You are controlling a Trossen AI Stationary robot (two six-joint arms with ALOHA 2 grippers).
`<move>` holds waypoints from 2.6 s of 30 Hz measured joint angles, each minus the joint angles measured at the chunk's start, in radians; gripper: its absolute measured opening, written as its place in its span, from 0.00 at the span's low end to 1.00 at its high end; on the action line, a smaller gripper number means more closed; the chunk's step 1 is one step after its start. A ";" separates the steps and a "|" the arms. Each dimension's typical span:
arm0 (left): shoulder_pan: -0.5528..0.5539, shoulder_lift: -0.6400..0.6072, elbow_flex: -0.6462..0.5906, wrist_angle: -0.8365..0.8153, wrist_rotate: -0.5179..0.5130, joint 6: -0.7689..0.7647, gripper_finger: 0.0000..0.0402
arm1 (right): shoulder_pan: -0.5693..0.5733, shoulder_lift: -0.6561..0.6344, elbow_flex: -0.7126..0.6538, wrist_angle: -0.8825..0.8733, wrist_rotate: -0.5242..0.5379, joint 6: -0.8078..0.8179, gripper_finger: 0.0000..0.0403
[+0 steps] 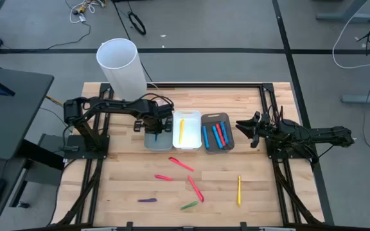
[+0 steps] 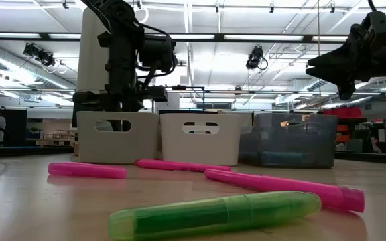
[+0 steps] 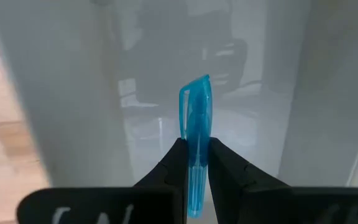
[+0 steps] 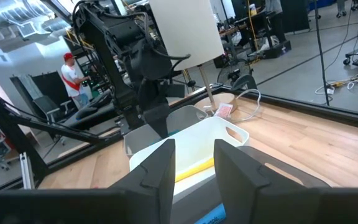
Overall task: Pick & Place Markers
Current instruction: Put the blue pen into the gray bin, then put the violet pen into the gray bin
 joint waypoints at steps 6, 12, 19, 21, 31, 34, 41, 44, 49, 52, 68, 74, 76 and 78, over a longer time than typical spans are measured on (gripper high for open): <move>0.000 0.026 0.000 0.018 -0.002 0.000 0.10 | 0.000 0.000 0.000 0.000 0.000 0.000 0.28; 0.003 0.030 0.000 0.021 -0.016 -0.016 0.11 | 0.000 0.000 0.000 0.000 0.000 0.000 0.28; -0.003 0.030 -0.037 0.032 0.006 -0.050 0.13 | 0.000 0.000 0.000 0.000 0.000 0.000 0.28; -0.008 0.030 -0.037 0.036 0.008 -0.047 0.16 | 0.000 0.000 0.000 0.000 0.000 0.000 0.28; -0.005 0.030 -0.038 0.035 -0.005 -0.065 0.37 | 0.000 0.000 0.000 0.000 0.000 0.000 0.28; -0.003 0.030 -0.038 0.035 -0.009 -0.065 0.44 | 0.000 0.000 0.000 0.000 0.000 0.000 0.28; -0.003 0.030 -0.038 0.035 -0.009 -0.064 0.57 | 0.000 0.000 0.000 0.000 0.000 0.000 0.28; -0.003 0.030 -0.038 0.036 -0.008 -0.064 0.59 | 0.000 0.000 0.000 0.000 0.000 0.000 0.28; -0.003 0.016 -0.039 0.052 -0.008 -0.030 0.59 | 0.000 0.000 0.000 0.000 0.000 0.000 0.28; -0.003 -0.004 -0.039 0.051 -0.013 -0.027 0.59 | 0.000 0.000 0.000 0.000 0.000 0.000 0.28; -0.008 -0.153 -0.037 0.035 0.020 0.126 0.59 | 0.000 0.000 0.000 0.000 0.000 0.000 0.28; -0.009 -0.238 -0.037 0.024 0.052 0.271 0.59 | 0.000 0.000 0.000 0.000 0.000 0.000 0.28; -0.010 -0.265 -0.037 0.023 0.074 0.323 0.59 | 0.000 0.000 0.000 0.000 0.000 0.000 0.28; -0.017 -0.297 -0.037 0.019 0.095 0.381 0.59 | 0.000 0.000 0.000 0.000 0.000 0.000 0.28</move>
